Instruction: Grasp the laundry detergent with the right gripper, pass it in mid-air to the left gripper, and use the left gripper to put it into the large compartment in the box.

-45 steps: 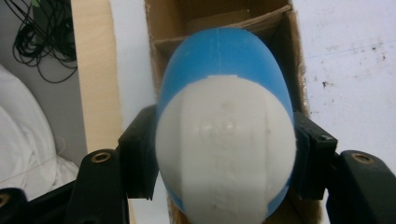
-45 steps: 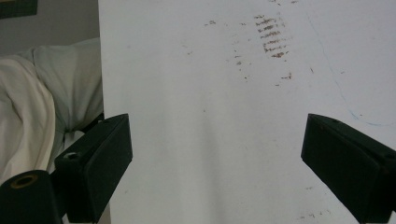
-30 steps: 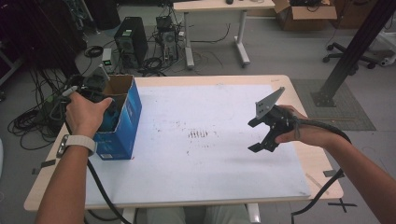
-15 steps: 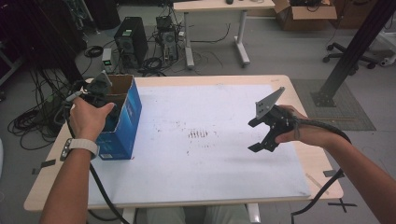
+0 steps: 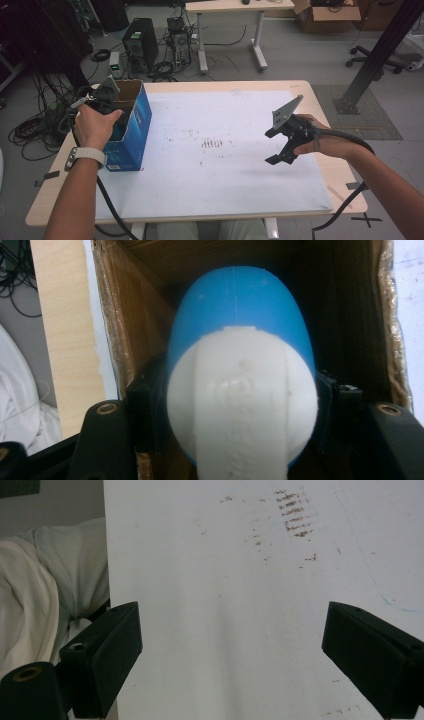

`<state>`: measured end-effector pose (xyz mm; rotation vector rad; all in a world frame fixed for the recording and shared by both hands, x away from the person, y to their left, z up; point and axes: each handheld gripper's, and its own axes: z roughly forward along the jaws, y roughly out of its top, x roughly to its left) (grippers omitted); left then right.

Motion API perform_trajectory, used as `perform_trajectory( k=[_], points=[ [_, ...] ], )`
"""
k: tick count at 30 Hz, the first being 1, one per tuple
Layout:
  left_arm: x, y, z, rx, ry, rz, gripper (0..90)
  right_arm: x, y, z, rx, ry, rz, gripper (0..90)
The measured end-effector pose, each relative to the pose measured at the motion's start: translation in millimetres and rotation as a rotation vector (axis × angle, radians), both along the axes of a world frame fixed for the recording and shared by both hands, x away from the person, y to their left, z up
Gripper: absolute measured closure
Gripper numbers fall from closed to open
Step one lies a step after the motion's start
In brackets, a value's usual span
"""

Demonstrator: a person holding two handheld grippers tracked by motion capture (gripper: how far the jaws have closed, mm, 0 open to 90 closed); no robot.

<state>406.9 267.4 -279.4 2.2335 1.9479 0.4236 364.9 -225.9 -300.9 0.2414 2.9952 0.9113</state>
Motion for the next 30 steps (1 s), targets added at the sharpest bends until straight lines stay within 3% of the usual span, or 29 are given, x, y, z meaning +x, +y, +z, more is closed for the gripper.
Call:
perform_trajectory(
  k=[4,22,30],
  points=[
    [0.6,0.8,0.3,-0.010,0.002,0.001,31.5,-0.5,0.2,-0.2,-0.003,0.001,0.002,9.4],
    [-3.9,1.0,11.7,-0.031,-0.031,0.019,24.7,-3.5,-1.2,1.6,0.000,-0.001,0.006,9.4],
    [-8.6,-0.5,31.7,-0.037,-0.055,0.001,23.6,-4.9,-3.0,4.0,0.003,-0.008,0.003,9.4]
  ],
)
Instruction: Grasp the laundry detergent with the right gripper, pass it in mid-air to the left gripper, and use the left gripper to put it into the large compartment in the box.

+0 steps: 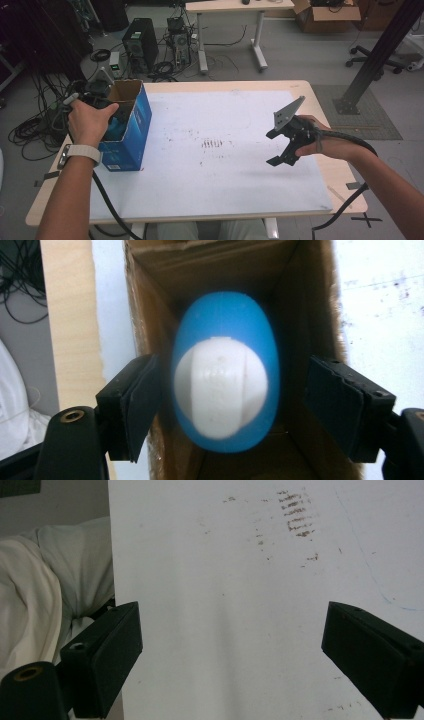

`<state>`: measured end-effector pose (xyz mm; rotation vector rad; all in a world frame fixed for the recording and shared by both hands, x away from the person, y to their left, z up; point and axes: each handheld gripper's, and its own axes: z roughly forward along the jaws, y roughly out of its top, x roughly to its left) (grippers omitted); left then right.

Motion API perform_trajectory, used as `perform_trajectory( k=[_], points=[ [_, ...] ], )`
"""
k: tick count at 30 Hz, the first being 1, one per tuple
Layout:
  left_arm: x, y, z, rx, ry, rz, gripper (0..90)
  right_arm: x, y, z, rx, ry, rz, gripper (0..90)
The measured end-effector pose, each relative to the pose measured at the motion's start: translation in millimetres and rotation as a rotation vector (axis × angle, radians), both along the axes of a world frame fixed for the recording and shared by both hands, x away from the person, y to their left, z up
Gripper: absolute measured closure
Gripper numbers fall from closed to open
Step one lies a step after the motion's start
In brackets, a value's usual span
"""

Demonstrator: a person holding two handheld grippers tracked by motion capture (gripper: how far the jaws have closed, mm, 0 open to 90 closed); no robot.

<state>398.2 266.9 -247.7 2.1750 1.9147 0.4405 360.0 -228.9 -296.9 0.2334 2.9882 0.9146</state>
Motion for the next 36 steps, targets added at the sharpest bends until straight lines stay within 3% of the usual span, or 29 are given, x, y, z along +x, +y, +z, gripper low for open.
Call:
perform_trajectory(
  k=[6,19,25,29,36],
  points=[
    [-4.6,-8.4,17.0,0.016,-0.014,-0.036,22.8,-1.8,-0.2,3.0,0.001,-0.005,-0.002,9.4],
    [-20.1,-36.9,44.3,0.028,0.035,-0.172,22.1,-5.9,-1.9,6.4,0.003,-0.014,-0.008,9.4],
    [-31.3,-52.6,50.9,0.042,0.042,-0.260,21.0,-7.2,-2.5,8.0,0.006,-0.020,-0.010,9.4],
    [-38.5,-62.0,54.4,0.035,0.026,-0.309,18.9,-8.3,-2.3,9.5,0.006,-0.021,-0.010,9.4],
    [-44.9,-70.0,55.8,0.024,0.023,-0.343,16.3,-10.4,-1.0,9.6,0.005,-0.027,-0.005,9.4]
  ],
)
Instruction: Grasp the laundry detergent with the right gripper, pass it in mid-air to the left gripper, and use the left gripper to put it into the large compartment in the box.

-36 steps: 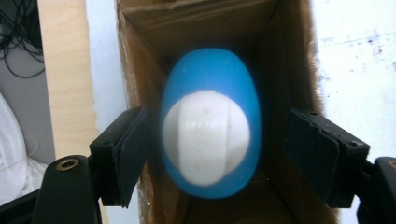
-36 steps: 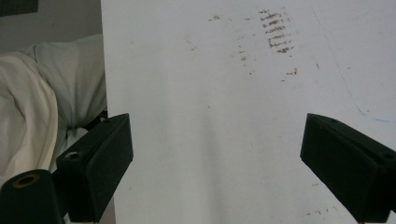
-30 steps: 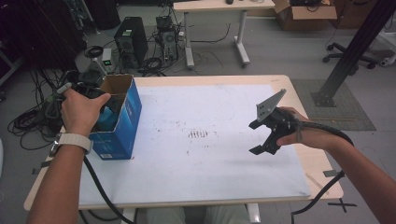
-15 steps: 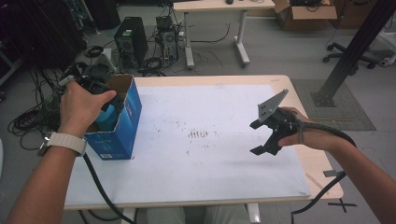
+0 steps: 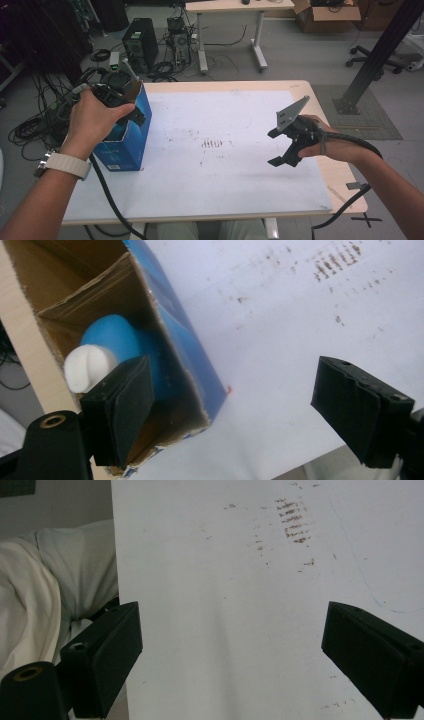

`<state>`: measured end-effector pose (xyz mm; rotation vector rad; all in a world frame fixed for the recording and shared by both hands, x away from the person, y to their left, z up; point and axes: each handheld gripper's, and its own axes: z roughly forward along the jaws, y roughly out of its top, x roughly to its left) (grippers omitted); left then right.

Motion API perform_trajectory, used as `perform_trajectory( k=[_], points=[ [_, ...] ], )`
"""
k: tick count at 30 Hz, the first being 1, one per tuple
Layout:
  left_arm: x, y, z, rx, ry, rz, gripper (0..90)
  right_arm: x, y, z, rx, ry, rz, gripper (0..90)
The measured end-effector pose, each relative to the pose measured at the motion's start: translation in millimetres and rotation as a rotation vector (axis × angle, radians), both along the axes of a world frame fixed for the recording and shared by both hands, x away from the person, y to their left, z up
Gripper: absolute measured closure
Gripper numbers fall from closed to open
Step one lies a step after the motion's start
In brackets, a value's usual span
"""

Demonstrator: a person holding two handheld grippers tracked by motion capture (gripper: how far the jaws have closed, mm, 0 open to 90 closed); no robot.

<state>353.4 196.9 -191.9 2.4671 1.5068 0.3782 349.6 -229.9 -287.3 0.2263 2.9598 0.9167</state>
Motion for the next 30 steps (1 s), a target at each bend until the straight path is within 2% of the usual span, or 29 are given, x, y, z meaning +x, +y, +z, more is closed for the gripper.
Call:
perform_trajectory(
  k=[10,25,30],
  points=[
    [-12.1,-16.1,4.3,-0.005,0.002,-0.052,4.2,-0.9,-0.3,0.6,0.002,-0.005,-0.001,9.4],
    [-23.2,-36.6,9.6,-0.018,0.025,-0.145,4.4,-2.5,0.2,3.1,-0.001,-0.005,-0.008,9.4],
    [-27.0,-45.9,12.1,-0.034,0.032,-0.199,4.3,-3.1,-0.5,2.6,-0.004,-0.003,-0.012,9.4]
  ],
)
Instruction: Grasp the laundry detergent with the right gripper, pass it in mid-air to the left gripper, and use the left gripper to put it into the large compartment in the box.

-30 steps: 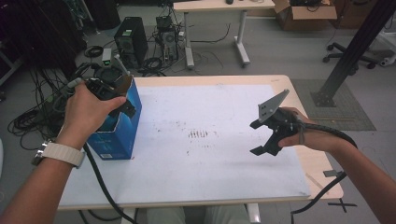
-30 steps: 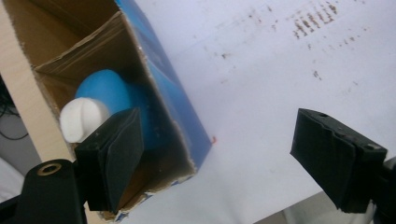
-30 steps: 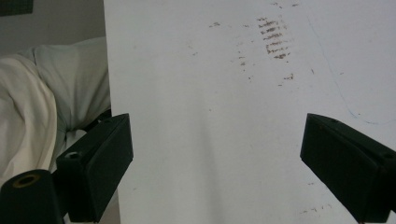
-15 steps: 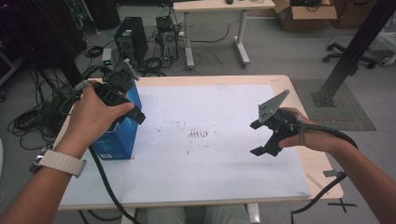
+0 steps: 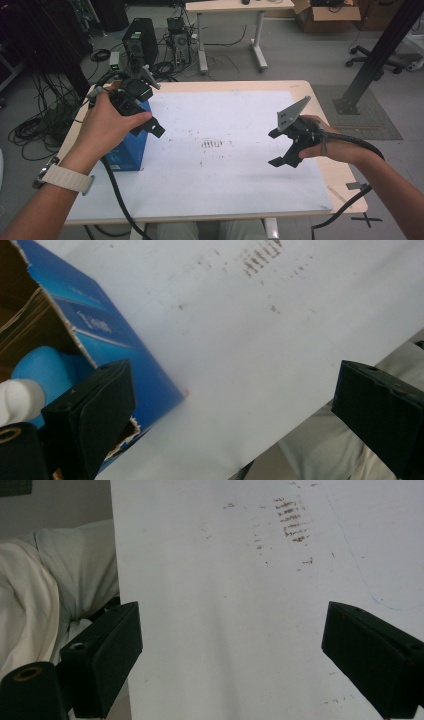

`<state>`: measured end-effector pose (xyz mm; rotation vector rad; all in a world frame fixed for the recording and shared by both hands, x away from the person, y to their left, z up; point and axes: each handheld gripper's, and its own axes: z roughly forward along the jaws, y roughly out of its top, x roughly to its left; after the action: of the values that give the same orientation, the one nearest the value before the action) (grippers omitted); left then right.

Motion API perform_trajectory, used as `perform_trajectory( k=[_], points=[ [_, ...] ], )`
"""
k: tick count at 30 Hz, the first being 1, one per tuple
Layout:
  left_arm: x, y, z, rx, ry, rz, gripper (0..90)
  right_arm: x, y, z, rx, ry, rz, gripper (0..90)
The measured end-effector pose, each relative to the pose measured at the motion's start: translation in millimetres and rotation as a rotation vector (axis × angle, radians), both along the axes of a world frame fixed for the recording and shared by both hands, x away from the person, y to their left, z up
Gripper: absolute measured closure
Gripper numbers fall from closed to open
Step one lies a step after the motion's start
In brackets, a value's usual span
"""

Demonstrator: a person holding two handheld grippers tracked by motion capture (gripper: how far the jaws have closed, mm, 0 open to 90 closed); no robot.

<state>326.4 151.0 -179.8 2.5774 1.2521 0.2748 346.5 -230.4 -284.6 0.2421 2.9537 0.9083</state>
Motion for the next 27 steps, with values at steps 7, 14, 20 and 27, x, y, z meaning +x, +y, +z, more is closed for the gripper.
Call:
perform_trajectory(
  k=[7,14,20,27],
  points=[
    [-5.3,-12.9,-0.9,-0.002,0.010,-0.059,4.3,0.7,-0.8,0.5,-0.004,0.000,0.002,9.4],
    [-13.1,-29.0,-1.1,0.005,0.025,-0.123,4.4,0.8,-2.2,1.6,-0.009,0.003,-0.001,9.4],
    [-18.4,-41.8,-4.1,0.020,0.042,-0.185,4.4,-0.1,-2.4,0.6,-0.011,0.006,-0.001,9.4],
    [-20.8,-54.5,-8.6,0.017,0.064,-0.250,4.5,2.0,-2.2,0.7,-0.012,0.006,-0.002,9.4]
  ],
)
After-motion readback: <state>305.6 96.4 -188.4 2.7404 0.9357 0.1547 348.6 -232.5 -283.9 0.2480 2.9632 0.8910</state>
